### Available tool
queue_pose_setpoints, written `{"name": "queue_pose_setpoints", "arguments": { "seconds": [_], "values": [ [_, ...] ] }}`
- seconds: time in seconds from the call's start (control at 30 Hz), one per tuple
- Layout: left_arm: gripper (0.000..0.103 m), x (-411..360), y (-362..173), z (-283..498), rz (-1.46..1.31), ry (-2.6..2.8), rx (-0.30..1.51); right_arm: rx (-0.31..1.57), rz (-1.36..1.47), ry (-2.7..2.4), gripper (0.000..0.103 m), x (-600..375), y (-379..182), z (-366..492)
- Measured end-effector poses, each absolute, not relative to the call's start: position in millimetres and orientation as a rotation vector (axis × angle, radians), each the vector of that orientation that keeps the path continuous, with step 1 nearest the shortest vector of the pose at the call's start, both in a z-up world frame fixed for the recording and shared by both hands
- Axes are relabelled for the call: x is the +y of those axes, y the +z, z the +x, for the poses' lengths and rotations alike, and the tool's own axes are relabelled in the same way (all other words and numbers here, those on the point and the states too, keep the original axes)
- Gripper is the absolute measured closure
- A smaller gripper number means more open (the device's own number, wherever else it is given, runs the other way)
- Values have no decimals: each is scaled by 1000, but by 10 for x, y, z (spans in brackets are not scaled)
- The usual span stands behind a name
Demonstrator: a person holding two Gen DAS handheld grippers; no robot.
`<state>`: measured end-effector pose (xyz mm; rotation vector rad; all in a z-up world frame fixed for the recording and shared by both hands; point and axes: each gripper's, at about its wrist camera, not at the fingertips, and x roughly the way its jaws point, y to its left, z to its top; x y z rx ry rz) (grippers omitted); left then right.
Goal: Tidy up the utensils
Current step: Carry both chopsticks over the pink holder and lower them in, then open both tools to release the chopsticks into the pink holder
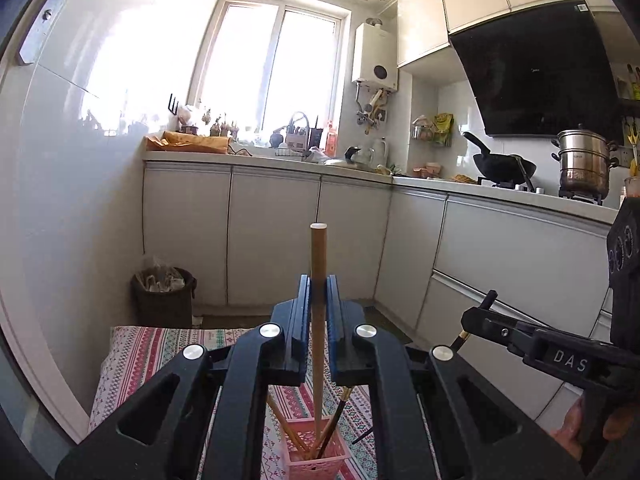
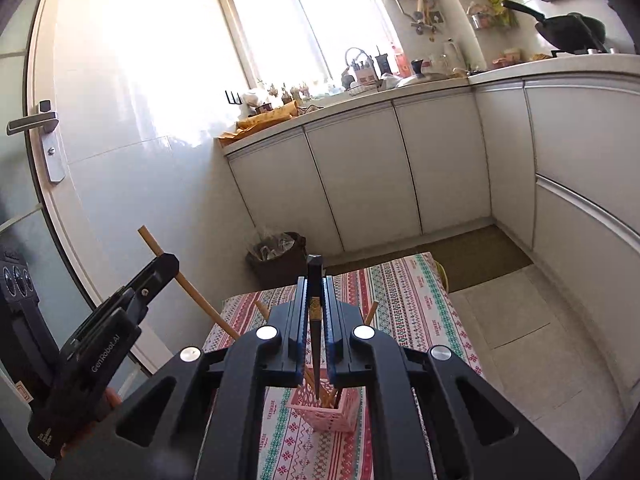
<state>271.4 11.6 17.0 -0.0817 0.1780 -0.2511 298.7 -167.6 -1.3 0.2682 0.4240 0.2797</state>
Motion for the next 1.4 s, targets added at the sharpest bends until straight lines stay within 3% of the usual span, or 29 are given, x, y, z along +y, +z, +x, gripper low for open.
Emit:
{"name": "queue_pose_setpoints", "arguments": {
  "seconds": [0.27,0.37,0.5,0.83,0.93,1.07,1.23,1.3,1.33,1.4],
  "values": [
    [96,244,-312,3029,-144,-235,258,437,241,288,96,-1513,-316,3232],
    [96,342,-164,2938,-161,-227,211,442,222,283,96,-1459,-409,3325],
    [88,500,46,2794,-198,-210,156,462,214,277,96,-1386,-541,3426],
    [85,644,232,2670,-229,-192,113,499,197,268,94,-1236,-683,3578],
    [79,650,273,2631,-235,-193,103,511,193,253,87,-1232,-681,3622],
    [79,648,270,2629,-231,-190,107,507,195,236,75,-1225,-661,3625],
    [79,628,255,2648,-230,-190,120,498,183,227,70,-1215,-612,3581],
    [75,612,254,2649,-227,-190,122,490,186,216,61,-1236,-583,3561],
    [73,607,256,2645,-226,-185,120,483,194,213,51,-1254,-567,3546],
    [69,612,253,2626,-223,-180,116,463,208,205,45,-1306,-524,3507]
  ]
}}
